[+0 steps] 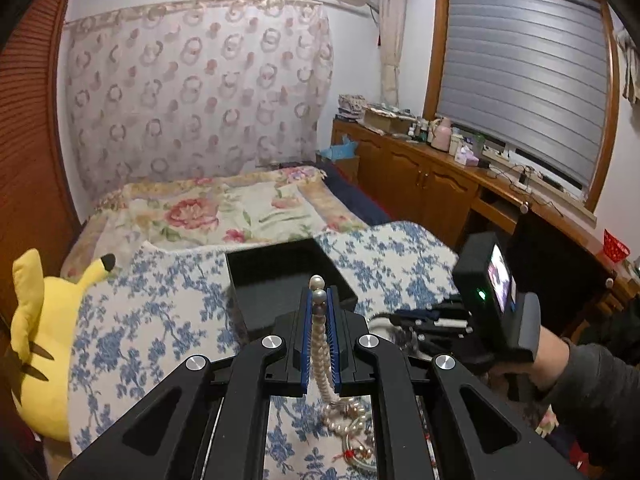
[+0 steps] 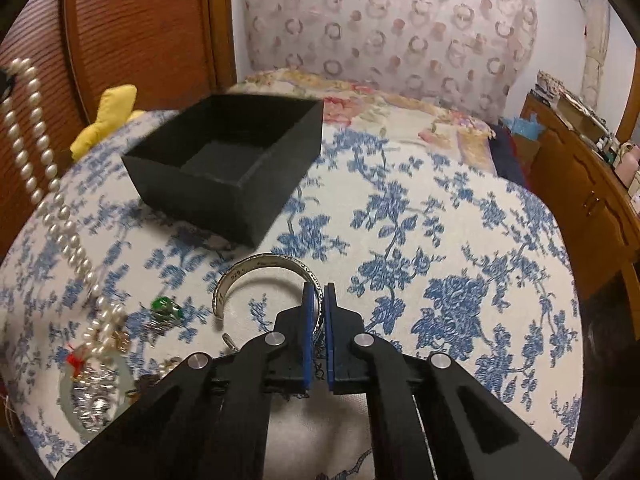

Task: Organize jewelry
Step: 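Lift the pearl necklace with the left tool while the right tool grasps the silver bangle, then lower the pearls and bangle into the black box and open both tools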

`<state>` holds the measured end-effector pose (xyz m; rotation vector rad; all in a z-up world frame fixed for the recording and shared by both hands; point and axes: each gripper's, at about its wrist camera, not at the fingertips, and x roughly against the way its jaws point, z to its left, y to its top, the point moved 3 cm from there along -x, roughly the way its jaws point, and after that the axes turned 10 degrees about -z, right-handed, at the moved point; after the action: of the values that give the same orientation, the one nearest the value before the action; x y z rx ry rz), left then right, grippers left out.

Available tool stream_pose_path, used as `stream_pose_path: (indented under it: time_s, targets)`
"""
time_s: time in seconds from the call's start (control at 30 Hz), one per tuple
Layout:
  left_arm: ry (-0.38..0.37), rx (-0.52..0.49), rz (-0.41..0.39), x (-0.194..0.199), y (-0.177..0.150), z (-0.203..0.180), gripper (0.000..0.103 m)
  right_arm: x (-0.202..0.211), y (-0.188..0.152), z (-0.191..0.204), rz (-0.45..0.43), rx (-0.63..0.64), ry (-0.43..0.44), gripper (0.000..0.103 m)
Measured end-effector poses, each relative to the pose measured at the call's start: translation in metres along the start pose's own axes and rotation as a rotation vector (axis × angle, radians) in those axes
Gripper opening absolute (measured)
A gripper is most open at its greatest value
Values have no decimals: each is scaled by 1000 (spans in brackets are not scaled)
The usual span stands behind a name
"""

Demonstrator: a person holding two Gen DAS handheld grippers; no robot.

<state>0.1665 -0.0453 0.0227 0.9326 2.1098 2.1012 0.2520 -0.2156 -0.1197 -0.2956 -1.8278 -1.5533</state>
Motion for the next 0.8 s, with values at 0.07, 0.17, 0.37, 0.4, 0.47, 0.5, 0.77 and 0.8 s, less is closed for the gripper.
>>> stream_pose_path:
  time_s: [0.07, 0.17, 0.37, 0.4, 0.47, 0.5, 0.77, 0.8]
  targets:
    - [1, -4, -12, 1, 10, 0, 6, 9, 7, 0, -31, -7, 14, 6]
    - [5, -10, -29, 2, 26, -1, 6, 24, 18, 2, -72, -7, 27, 6]
    - [15, -14, -57, 0, 54, 1, 6, 46, 44, 6, -144, 6, 38, 6]
    - [19, -16, -60, -1, 59, 1, 6, 48, 47, 6, -149, 7, 37, 6]
    - [25, -19, -67, -2, 68, 2, 6, 51, 55, 6, -164, 10, 32, 6]
    - [29, -21, -69, -4, 72, 2, 6, 52, 57, 6, -168, 10, 30, 6]
    - [50, -33, -99, -13, 111, 5, 6, 52, 74, 1, -193, 1, 26, 6]
    - [53, -36, -102, -14, 115, 5, 6, 51, 75, 1, -194, 0, 26, 6]
